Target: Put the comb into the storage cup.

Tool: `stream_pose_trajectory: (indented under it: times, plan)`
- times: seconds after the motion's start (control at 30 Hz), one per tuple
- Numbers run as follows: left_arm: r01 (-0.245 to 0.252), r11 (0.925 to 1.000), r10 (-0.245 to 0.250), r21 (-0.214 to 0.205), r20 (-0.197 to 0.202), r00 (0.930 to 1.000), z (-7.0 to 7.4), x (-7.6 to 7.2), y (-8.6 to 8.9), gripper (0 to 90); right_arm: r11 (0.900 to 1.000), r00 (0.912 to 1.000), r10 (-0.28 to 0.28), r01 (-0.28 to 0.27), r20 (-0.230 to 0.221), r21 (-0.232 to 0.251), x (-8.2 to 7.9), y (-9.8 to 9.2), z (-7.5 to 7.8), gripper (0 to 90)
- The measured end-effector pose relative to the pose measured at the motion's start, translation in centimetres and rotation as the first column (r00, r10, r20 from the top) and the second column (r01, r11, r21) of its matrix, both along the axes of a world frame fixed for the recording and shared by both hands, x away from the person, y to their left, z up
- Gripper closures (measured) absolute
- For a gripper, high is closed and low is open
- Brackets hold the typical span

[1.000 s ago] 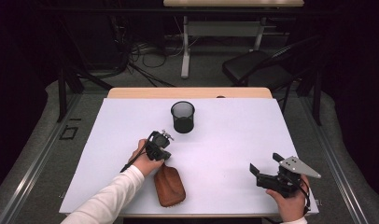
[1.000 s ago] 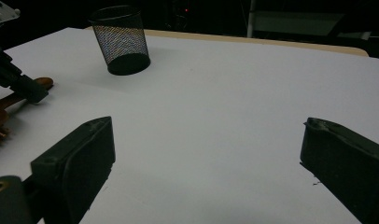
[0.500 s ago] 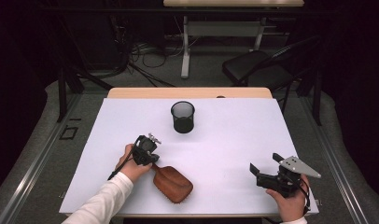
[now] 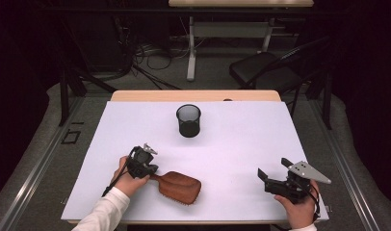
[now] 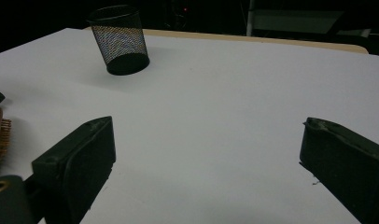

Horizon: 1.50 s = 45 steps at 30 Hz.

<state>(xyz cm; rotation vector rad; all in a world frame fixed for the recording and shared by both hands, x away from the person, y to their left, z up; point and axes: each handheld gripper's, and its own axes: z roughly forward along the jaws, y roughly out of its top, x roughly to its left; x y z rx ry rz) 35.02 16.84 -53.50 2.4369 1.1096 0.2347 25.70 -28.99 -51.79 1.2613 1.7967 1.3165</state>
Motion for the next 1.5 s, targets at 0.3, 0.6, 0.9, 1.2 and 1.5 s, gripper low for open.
stream_pose_trajectory:
  times: [0.3, 0.6, 0.9, 1.2, 1.5]
  plan:
    - [0.013, 0.9999, -0.013, 0.012, -0.004, 0.9999, 0.1, -1.4, 0.8, 90.0, 1.0000, 1.0000, -0.001, 0.001, 0.003, 0.001, 0.0, 0.1, 0.0, 3.3]
    - [0.037, 0.9993, -0.037, -0.001, -0.017, 0.9992, 0.1, -3.6, 1.4, 90.0, 1.0000, 1.0000, -0.001, 0.001, 0.003, 0.001, 0.0, 0.1, 0.0, 3.3]
    - [0.068, 0.9977, -0.068, -0.004, -0.028, 0.9973, 0.0, -5.3, 1.2, 90.0, 1.0000, 1.0000, -0.003, 0.003, 0.008, 0.002, -0.1, 0.2, 0.1, 3.5]
    - [0.085, 0.9962, -0.086, -0.018, -0.026, 0.9960, 0.3, -6.3, 1.1, 89.8, 1.0000, 1.0000, -0.003, 0.003, 0.005, 0.004, -0.1, 0.3, 0.1, 3.6]
    - [0.094, 0.9953, -0.095, -0.023, -0.022, 0.9953, 0.3, -6.5, 1.1, 89.2, 1.0000, 1.0000, -0.005, 0.005, 0.004, 0.005, -0.1, 0.3, 0.0, 3.7]
